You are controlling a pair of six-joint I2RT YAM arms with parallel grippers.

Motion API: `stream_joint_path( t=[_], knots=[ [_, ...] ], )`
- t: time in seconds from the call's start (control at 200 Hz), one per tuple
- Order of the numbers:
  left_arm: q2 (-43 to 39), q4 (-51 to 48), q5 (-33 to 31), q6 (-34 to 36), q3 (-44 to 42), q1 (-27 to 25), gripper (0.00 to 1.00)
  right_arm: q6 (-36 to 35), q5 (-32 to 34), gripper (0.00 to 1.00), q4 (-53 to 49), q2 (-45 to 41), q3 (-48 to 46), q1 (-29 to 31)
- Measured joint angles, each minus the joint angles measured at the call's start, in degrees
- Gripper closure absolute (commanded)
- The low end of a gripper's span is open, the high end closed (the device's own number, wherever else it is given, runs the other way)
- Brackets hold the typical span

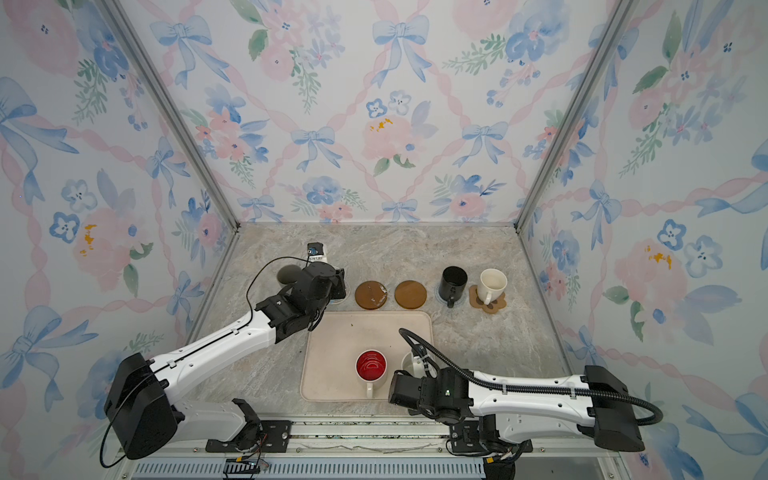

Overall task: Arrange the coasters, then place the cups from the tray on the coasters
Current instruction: 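Close the right gripper on the speckled white mug's rim, then lift the speckled white mug off the tray with the right gripper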

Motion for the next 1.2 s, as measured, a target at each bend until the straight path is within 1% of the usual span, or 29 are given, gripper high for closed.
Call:
stream_joint_path(
  t=[0.13, 0.36, 0.415, 0.475, 0.525, 0.855, 1.025, 1.2],
  knots=[
    [0.13, 0.00, 0.00, 0.20, 0.00, 0.00, 0.58, -0.46, -0.37, 0.56, 0.17, -0.04, -0.26, -0.59],
    [0.72, 0.02, 0.04, 0.22, 0.04, 0.00, 0.58, -0.92, -0.87, 0.78, 0.11, 0.11, -0.57, -1.25],
    [1.05, 0.00, 0.22, 0.22, 0.07, 0.00, 0.58, -0.85, -0.83, 0.82, 0.20, 0.37, -0.57, -1.33],
    [1.31, 0.00, 0.28, 0.22, 0.07, 0.00, 0.58, -1.33, -0.81, 0.89, 0.20, 0.46, -0.57, -1.38],
    [1.49, 0.00, 0.42, 0.22, 0.07, 0.00, 0.58, -1.40, -0.83, 1.00, 0.28, 0.55, -0.57, -1.55],
    [1.92, 0.00, 0.39, 0.52, 0.20, 0.00, 0.58, -2.21, 0.00, 1.00, -1.33, 2.08, 1.20, -1.66],
    [1.92, 0.00, 0.17, 0.63, 0.20, 0.00, 0.58, -3.28, 1.88, 1.00, -4.48, 1.46, 4.07, -1.66],
    [1.92, 0.00, -0.20, 0.63, 0.20, 0.00, 0.58, -4.94, 5.16, 1.00, -7.72, 1.18, 8.96, -2.47]
  ],
)
